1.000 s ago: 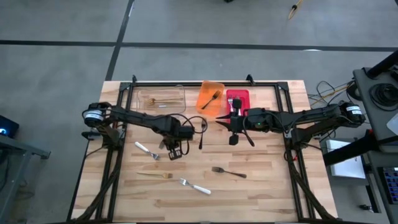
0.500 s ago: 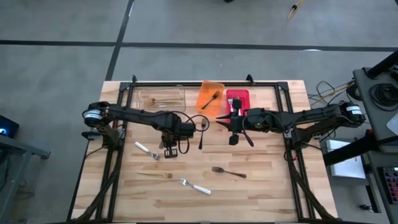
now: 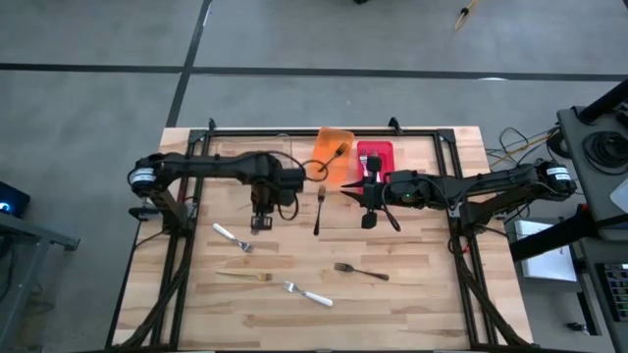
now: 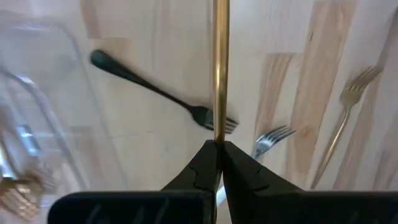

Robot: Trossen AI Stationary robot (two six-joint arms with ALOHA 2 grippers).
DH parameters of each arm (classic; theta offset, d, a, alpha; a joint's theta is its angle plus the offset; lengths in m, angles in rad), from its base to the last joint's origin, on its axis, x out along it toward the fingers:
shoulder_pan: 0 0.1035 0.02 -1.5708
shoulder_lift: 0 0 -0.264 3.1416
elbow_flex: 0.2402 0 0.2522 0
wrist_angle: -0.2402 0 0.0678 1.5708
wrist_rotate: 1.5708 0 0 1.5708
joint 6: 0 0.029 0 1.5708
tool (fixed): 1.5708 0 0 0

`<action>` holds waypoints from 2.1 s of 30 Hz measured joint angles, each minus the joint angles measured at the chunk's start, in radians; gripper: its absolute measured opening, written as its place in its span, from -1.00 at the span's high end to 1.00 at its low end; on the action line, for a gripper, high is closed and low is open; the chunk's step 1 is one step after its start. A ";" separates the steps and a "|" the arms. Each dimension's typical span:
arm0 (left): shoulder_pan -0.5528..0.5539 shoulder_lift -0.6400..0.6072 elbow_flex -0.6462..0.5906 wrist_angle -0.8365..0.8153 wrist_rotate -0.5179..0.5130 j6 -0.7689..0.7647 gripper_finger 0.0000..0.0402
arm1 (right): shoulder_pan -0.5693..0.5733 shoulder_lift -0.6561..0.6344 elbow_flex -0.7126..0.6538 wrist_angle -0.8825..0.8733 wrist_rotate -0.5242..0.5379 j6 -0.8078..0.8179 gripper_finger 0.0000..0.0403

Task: Sort silverware by color (type)
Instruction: Put the gold fork into the transparent bin

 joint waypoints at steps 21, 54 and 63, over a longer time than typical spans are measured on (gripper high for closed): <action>0.522 -0.135 0.029 -0.038 0.005 0.311 1.00 | 0.000 0.000 0.000 -0.003 0.000 -0.001 0.76; 0.717 0.023 -0.026 -0.015 0.082 0.384 1.00 | -0.021 0.000 0.000 -0.031 0.000 0.019 0.76; 0.717 0.093 -0.026 -0.005 0.082 0.357 1.00 | -0.021 0.000 0.000 -0.031 0.000 0.019 0.76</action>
